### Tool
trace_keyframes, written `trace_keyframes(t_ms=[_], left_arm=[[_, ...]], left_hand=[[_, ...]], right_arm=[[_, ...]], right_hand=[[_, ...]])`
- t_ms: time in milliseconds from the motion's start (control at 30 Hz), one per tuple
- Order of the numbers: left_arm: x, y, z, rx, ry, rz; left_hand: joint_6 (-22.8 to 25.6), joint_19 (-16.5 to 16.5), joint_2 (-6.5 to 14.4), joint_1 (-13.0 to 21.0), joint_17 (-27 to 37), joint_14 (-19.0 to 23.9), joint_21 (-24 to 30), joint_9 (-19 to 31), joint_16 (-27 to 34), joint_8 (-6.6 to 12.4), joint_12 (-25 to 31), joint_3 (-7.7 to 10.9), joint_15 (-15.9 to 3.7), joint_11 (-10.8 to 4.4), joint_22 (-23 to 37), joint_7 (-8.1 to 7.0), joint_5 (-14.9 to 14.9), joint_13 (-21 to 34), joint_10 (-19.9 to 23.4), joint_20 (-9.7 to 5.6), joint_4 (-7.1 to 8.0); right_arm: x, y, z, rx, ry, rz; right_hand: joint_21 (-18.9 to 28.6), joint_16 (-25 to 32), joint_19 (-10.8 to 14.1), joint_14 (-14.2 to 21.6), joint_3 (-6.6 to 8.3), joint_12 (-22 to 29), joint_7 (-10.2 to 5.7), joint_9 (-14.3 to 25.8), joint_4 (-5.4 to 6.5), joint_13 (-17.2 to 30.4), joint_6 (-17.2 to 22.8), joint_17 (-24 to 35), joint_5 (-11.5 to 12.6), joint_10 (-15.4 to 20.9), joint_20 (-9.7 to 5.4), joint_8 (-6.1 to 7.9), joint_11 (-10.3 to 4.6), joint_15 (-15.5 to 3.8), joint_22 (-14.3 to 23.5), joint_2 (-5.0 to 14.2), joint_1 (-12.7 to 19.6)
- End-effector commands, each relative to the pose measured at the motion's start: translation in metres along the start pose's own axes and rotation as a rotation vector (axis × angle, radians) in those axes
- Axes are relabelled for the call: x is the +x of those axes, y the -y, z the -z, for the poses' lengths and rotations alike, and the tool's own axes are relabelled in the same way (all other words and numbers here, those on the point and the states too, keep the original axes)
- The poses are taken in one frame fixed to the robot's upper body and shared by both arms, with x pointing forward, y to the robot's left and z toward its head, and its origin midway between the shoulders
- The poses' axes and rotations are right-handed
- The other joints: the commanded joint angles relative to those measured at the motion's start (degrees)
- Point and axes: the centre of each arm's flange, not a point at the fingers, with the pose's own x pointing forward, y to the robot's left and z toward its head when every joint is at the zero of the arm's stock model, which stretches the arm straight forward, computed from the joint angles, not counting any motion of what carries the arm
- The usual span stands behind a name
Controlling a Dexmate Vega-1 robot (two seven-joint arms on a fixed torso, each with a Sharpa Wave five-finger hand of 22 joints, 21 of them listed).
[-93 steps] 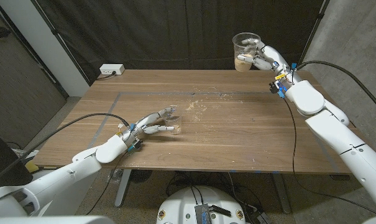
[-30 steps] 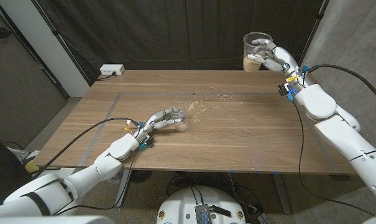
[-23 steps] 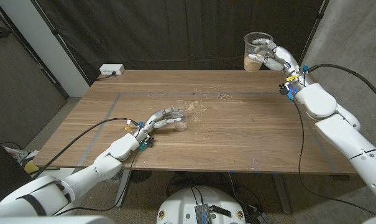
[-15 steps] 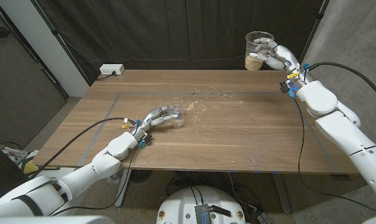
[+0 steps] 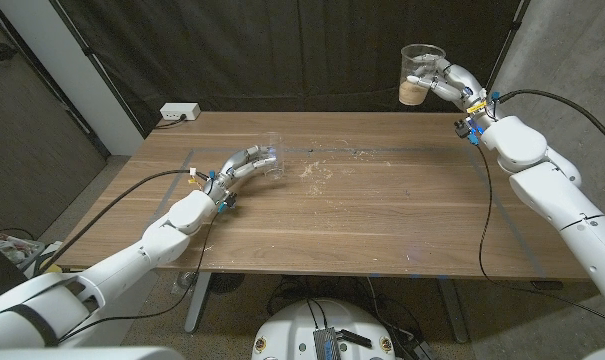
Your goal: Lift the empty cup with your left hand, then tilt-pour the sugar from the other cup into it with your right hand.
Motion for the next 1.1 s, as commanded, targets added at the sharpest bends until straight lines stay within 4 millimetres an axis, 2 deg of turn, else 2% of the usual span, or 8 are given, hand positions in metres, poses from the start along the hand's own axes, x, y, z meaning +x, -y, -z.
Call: trace_keyframes(t_ms=[33, 167, 433, 833, 1100], left_arm=[[0.030, -0.021, -0.029, 0.065, -0.006, -0.035], [0.038, -0.021, -0.039, 0.019, 0.005, -0.029], [0.045, -0.011, -0.075, 0.002, 0.000, -0.060], [0.060, -0.005, -0.111, 0.007, 0.011, -0.064], [0.082, -0.007, -0.112, -0.009, 0.027, -0.046]], left_hand=[[0.4, -0.2, 0.3, -0.2, 0.4, 0.1, 0.5, 0.4, -0.3, 0.35, 0.5, -0.49, -6.07, -0.21, 0.1, -0.04, -0.3, 0.3, 0.1, -1.86, 0.21], [0.5, -0.1, 0.3, -0.3, 0.5, 0.0, 0.6, 0.5, -0.4, 0.43, 0.6, -0.69, -6.15, -0.41, 0.1, -0.02, -0.4, 0.5, 0.0, -1.94, 0.35], [0.4, -0.2, 0.2, -0.5, 0.8, 0.1, 0.6, 0.6, -0.5, 0.51, 0.6, -1.08, -5.92, -0.29, 0.0, 0.28, -0.6, 0.7, -0.2, -1.86, 0.51], [0.6, 0.1, 0.4, -1.0, 1.1, 0.2, 0.9, 0.8, -0.6, 0.61, 0.8, -1.60, -5.61, 0.10, -0.1, 0.58, -0.8, 1.1, -0.1, -1.87, 1.02], [0.6, 0.1, 0.5, -1.1, 1.4, 0.3, 1.0, 0.9, -0.7, 0.61, 0.9, -1.95, -5.63, 0.06, -0.2, 0.54, -1.0, 1.4, -0.2, -1.98, 1.26]], right_arm=[[0.008, 0.021, 0.004, 0.021, -0.004, -0.002], [0.002, 0.029, 0.001, 0.015, -0.005, -0.001], [-0.013, 0.035, 0.000, 0.041, -0.012, 0.000], [-0.017, 0.019, 0.044, 0.166, -0.038, -0.027], [-0.013, 0.001, 0.078, 0.252, -0.058, -0.039]], right_hand=[[0.5, -0.2, -0.1, 0.7, 0.62, -0.3, -0.30, 0.2, 0.10, 0.3, 0.4, 0.3, 0.1, 0.3, -5.52, -0.12, -0.23, -10.84, 0.1, 0.46, 0.1], [0.6, -0.2, -0.3, 0.7, 0.66, -0.5, -0.36, 0.2, 0.08, 0.2, 0.4, 0.3, 0.1, 0.3, -5.62, -0.15, -0.31, -10.84, 0.1, 0.45, 0.1], [0.8, -0.3, 0.0, 0.9, 0.75, -0.8, 0.06, 0.1, 0.00, -0.2, 0.9, 0.5, 0.1, 0.7, -5.59, -0.12, -0.17, -10.85, 0.0, 0.39, 0.2], [1.2, -0.6, 0.0, 1.4, 0.84, -1.2, 0.33, 0.0, 0.06, -0.6, 1.6, 0.6, 0.1, 1.5, -5.60, -0.17, 0.14, -10.82, -0.2, 0.32, 0.1], [1.4, -0.7, 0.2, 2.0, 0.91, -1.6, 0.25, -0.2, 0.09, -1.3, 2.0, 0.6, 0.1, 2.2, -5.57, -0.24, 0.27, -10.84, -0.3, 0.30, 0.0]])
